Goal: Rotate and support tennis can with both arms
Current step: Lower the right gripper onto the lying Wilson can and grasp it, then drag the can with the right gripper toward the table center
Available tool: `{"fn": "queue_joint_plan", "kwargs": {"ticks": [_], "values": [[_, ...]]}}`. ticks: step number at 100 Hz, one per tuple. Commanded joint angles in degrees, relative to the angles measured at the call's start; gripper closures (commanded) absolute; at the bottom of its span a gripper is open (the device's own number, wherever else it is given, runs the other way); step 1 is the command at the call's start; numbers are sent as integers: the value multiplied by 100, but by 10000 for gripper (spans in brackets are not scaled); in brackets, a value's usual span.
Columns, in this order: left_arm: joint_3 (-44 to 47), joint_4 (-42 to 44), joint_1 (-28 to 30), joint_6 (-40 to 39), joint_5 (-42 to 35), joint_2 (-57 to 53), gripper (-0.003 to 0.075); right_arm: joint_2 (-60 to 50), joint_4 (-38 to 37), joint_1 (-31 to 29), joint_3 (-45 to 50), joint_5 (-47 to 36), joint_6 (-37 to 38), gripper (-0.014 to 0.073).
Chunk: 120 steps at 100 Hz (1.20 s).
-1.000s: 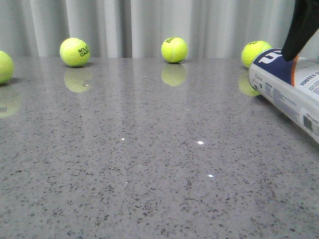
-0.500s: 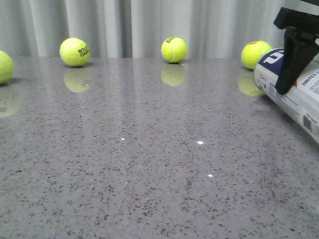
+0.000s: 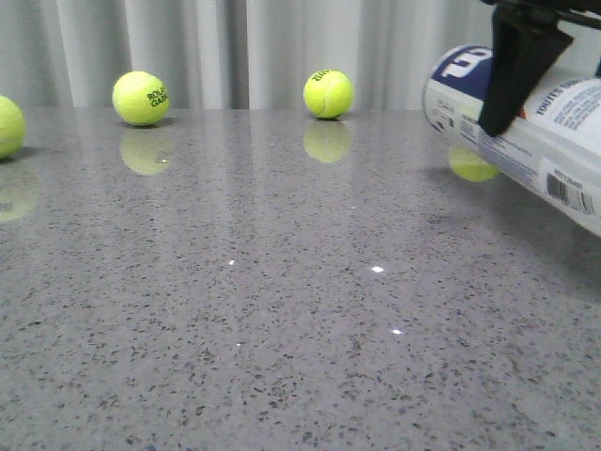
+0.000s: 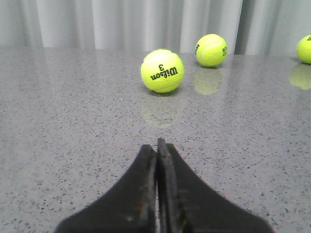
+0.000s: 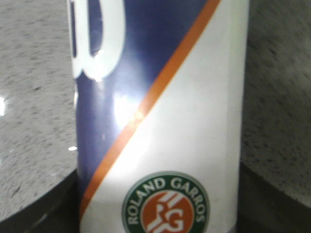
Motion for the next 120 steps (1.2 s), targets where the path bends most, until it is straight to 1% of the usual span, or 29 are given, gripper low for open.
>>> {"fn": "queue_joint_plan", "kwargs": {"ticks": [1, 13, 26, 33, 45, 55, 66, 77, 120], "values": [[265, -36, -3, -49, -457, -228, 741, -64, -95, 293, -562, 147, -529, 301], [265, -36, -3, -49, -457, -228, 741, 237, -114, 786, -1155, 425, -1526, 301], [265, -36, -3, -49, -457, -228, 741, 596, -114, 1126, -1632, 488, -2553, 301], [265, -36, -3, -49, -457, -228, 741, 758, -119, 1287, -1768, 412, -3298, 301], [265, -36, -3, -49, -457, -228, 741, 939, -120, 1503, -1810, 410, -4892, 301], [265, -36, -3, -49, -457, -228, 741, 1063, -120, 1643, -1810, 410, -5824, 301], [265, -36, -3, -49, -457, -228, 741, 1132, -120, 1723, -1810, 197, -6127, 301], [265, -36, -3, -49, -457, -228, 741, 1225, -120, 1748, -1810, -96, -6144, 301], [265, -36, -3, -49, -457, -228, 741, 1570, -114, 1747, -1810, -94, -6144, 301]]}}
